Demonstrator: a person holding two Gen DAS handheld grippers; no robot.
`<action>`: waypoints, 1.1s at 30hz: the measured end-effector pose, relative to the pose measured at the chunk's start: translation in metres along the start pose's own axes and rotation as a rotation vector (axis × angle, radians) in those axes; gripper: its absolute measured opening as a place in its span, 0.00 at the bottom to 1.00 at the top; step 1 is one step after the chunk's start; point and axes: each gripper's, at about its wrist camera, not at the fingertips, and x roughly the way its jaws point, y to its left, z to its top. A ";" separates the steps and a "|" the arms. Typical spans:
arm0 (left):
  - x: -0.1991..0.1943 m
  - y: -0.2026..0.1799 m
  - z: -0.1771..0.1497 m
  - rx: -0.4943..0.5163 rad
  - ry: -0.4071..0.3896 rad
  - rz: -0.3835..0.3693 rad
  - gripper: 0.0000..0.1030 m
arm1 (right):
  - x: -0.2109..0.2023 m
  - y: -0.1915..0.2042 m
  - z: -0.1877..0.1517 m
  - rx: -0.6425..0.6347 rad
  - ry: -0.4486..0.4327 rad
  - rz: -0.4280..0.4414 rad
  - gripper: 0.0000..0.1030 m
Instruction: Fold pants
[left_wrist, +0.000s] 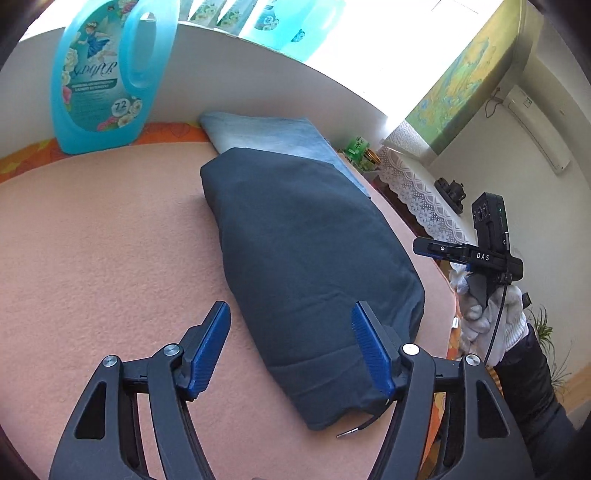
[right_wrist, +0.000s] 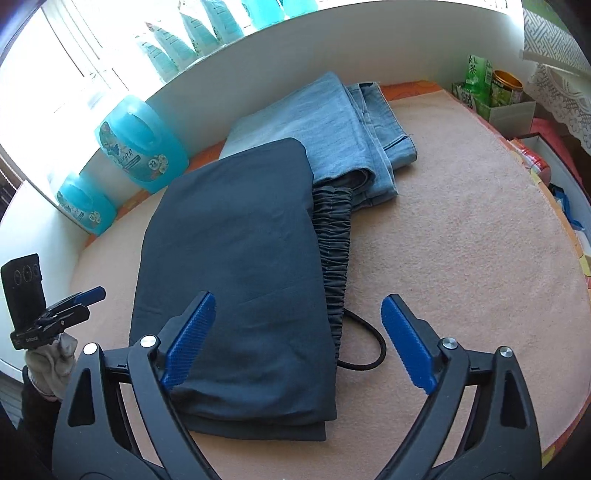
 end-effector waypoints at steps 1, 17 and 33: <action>0.008 0.002 0.003 -0.014 0.009 -0.012 0.66 | 0.007 -0.007 0.004 0.005 0.006 0.006 0.91; 0.066 0.027 0.022 -0.054 0.074 -0.046 0.66 | 0.073 -0.025 0.028 -0.106 0.014 0.228 0.98; 0.073 0.003 0.028 -0.006 0.008 -0.059 0.23 | 0.046 0.014 0.018 -0.128 -0.048 0.198 0.22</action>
